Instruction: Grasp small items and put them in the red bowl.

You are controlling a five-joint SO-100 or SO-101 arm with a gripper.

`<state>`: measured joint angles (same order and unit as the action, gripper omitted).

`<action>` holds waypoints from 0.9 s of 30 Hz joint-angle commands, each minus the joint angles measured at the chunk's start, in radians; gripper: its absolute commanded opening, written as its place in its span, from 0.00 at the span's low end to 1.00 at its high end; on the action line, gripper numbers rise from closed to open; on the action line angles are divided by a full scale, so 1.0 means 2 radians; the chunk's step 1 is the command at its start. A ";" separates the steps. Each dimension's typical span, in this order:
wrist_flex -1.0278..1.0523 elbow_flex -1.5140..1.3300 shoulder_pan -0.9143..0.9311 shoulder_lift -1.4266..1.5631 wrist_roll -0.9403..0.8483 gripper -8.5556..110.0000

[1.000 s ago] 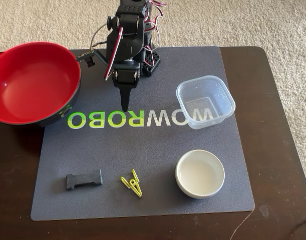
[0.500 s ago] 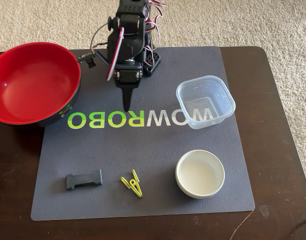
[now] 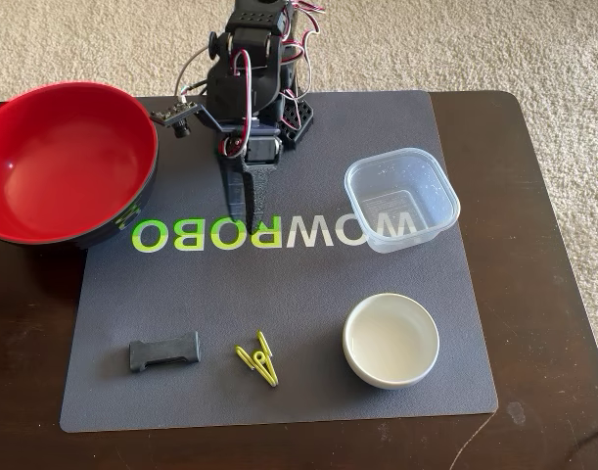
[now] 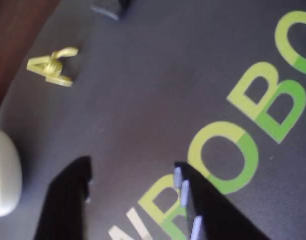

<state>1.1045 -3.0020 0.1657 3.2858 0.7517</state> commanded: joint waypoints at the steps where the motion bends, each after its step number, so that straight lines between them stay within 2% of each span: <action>1: 0.059 0.095 -0.071 -0.001 0.046 0.29; 4: 0.114 0.203 -0.194 -0.078 0.068 0.29; 8: 0.157 0.380 -0.330 -0.285 0.087 0.30; 12: 0.234 0.538 -0.414 -0.505 0.118 0.30; 15: 0.269 0.619 -0.413 -0.634 0.150 0.29; 18: 0.292 0.668 -0.373 -0.708 0.181 0.29; 27: 0.300 0.648 -0.298 -0.772 0.218 0.29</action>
<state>1.6981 -1.7135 -0.4679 1.7487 1.1766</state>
